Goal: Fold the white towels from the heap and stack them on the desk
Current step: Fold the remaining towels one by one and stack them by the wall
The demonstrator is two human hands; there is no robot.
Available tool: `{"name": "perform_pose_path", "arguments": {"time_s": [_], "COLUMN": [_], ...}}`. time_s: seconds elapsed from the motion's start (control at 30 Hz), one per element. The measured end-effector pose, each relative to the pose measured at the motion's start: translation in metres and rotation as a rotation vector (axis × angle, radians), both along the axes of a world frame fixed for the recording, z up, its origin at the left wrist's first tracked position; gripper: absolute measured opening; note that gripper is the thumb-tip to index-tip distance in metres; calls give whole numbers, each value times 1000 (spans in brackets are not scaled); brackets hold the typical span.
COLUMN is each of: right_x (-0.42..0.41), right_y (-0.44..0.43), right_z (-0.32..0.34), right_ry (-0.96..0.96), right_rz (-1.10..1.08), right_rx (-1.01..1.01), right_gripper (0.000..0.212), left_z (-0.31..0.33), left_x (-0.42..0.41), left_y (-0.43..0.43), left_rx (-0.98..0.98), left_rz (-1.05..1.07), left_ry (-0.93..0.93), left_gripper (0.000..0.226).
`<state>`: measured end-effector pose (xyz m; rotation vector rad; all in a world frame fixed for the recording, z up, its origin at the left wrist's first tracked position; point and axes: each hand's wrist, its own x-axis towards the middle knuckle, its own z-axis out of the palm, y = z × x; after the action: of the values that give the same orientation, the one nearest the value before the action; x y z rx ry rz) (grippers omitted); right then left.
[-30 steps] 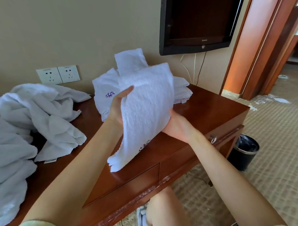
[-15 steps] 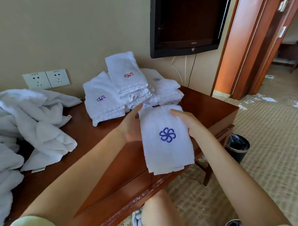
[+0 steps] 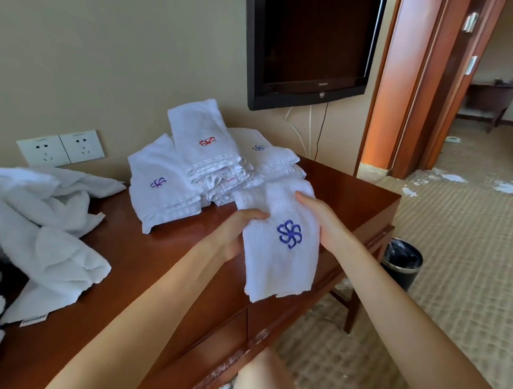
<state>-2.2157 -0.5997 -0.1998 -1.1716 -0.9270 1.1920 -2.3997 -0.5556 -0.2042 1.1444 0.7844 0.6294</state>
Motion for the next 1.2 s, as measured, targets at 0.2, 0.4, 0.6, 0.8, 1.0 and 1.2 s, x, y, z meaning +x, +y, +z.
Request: {"name": "perform_pose_path", "arguments": {"time_s": [0.2, 0.4, 0.6, 0.8, 1.0, 1.2], "right_x": [20, 47, 87, 77, 98, 97], "right_y": [46, 166, 317, 366, 329, 319], "right_z": [57, 113, 118, 39, 50, 49], "right_ry": [208, 227, -42, -582, -52, -72], "right_rz": [58, 107, 102, 13, 374, 274], "right_rx": [136, 258, 224, -271, -31, -39], "right_gripper": [36, 38, 45, 14, 32, 31], "left_z": [90, 170, 146, 60, 62, 64], "left_x": [35, 72, 81, 78, 65, 54], "left_y": [69, 178, 308, 364, 378, 370], "left_rx": [88, 229, 201, 169, 74, 4], "left_rz": [21, 132, 387, 396, 305, 290], "left_ry": [-89, -102, -112, 214, 43, -110], "left_gripper": [20, 35, 49, 97, 51, 25]}}
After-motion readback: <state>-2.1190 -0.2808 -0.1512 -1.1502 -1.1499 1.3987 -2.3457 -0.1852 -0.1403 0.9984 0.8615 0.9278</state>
